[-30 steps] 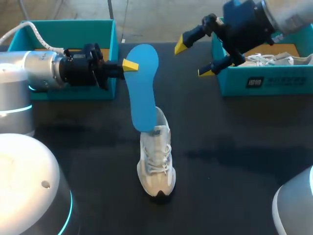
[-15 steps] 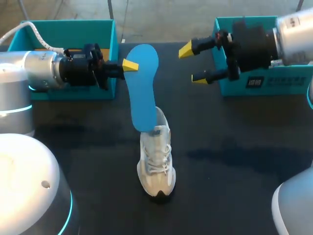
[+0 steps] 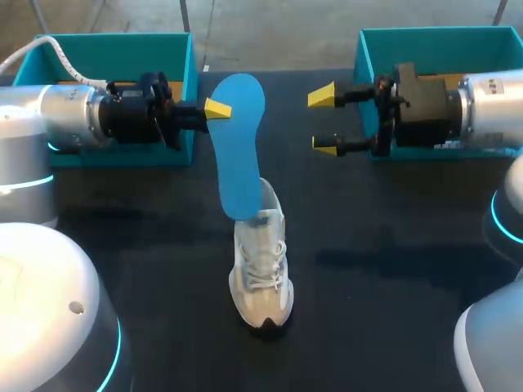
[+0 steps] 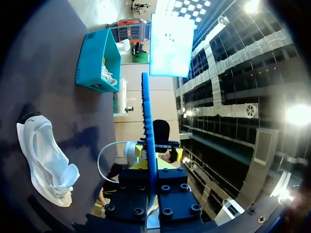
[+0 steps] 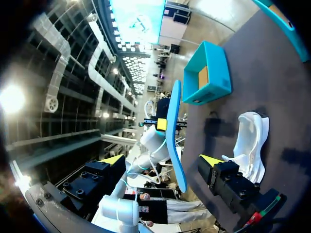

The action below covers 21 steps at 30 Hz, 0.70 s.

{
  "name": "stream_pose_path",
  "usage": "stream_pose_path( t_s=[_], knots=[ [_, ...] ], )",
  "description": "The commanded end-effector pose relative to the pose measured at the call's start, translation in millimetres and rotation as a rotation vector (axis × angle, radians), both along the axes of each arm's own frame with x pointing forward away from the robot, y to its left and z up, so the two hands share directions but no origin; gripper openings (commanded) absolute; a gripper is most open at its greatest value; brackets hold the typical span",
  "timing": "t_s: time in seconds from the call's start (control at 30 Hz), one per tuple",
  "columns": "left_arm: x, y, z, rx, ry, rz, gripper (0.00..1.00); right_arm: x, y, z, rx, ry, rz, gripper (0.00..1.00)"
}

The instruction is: Take the shoe out of the shoebox, open the shoe tongue, remove and reinsert the insole, then place the shoe into the shoebox

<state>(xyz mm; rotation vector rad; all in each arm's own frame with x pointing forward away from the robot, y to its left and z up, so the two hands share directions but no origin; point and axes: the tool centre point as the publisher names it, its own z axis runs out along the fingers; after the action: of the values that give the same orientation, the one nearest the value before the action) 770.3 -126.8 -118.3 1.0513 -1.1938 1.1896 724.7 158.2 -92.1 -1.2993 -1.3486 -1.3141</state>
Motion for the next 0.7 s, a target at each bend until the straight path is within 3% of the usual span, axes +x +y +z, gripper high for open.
stream_pose_path(
  t_s=[0.03, 0.7],
  knots=[
    [-0.9, 0.4, 0.3, 0.003, 0.0, 0.001, 0.0, 0.4, 2.0, -3.1, 0.026, -0.005, 0.003, 1.0],
    [-0.9, 0.4, 0.3, 0.003, 0.0, 0.001, 0.0, 1.6, 2.4, 0.5, 0.015, -0.006, -0.007, 1.0]
  ],
)
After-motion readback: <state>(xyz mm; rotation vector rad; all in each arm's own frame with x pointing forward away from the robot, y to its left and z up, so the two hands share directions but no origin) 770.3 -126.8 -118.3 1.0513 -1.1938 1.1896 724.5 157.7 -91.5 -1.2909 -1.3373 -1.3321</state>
